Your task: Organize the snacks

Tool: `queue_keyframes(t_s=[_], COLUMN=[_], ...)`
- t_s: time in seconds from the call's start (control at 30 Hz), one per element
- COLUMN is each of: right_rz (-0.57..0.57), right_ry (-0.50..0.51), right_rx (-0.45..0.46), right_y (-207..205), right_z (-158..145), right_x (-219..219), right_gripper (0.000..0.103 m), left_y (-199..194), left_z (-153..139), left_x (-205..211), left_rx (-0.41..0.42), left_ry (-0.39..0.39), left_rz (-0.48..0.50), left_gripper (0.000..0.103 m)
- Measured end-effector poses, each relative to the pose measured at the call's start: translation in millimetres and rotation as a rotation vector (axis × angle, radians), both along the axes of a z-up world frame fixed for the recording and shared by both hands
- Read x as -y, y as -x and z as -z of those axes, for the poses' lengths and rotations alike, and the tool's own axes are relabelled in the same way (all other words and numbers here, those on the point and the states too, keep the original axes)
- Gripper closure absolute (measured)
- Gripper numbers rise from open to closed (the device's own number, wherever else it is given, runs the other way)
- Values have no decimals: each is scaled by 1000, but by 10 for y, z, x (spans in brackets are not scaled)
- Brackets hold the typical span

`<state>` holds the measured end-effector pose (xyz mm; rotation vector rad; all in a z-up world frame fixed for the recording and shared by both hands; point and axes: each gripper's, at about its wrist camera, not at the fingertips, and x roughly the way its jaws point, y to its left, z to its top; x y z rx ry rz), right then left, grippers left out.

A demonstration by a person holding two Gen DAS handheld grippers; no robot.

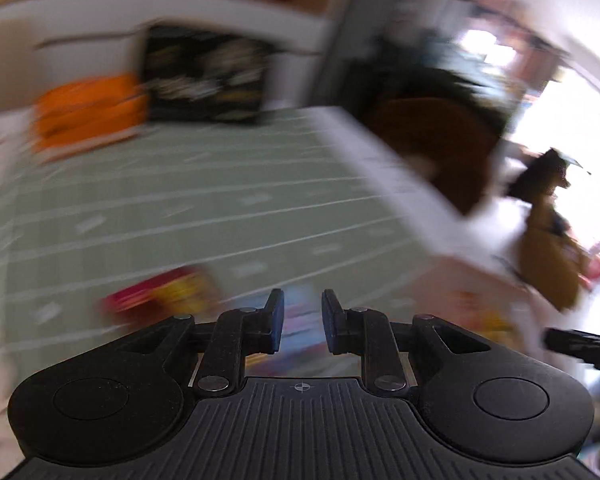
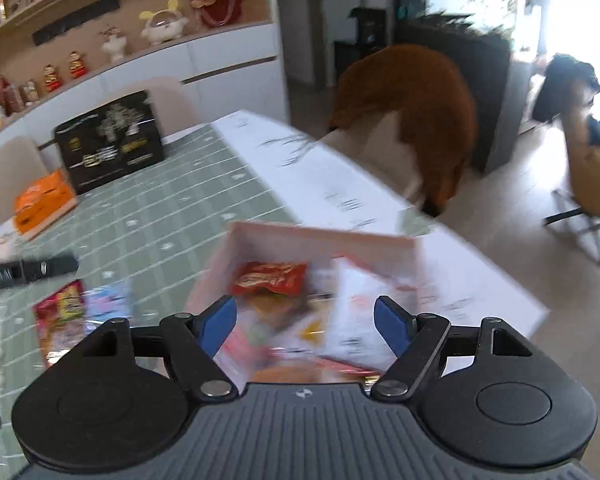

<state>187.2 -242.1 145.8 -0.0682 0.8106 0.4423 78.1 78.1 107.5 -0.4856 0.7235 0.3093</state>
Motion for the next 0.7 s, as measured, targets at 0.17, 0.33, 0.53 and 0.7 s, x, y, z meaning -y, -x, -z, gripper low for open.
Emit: queue_keyframes(t_s=[0.17,0.33,0.53,0.7], right_rz=[-109,-203,-246,-163], right_ry=[-24,-42,33,63], right_rx=[-77,-179,-243,-282], right_y=[-16,59,-35,-62], right_z=[94,193,611,927], right_x=[-605,-1439,-2407,-2498], right_gripper=[27,26,26,38], left_y=[281,322,241,-16], left_z=[265,441,530,643], left_x=[-477,-642,-907,-951], left_rx=[-97,-112,-73,-61], left_ry=[49,72,162,149], left_rz=[-124,-114,-91,-9], left_gripper=[79,79,78,67])
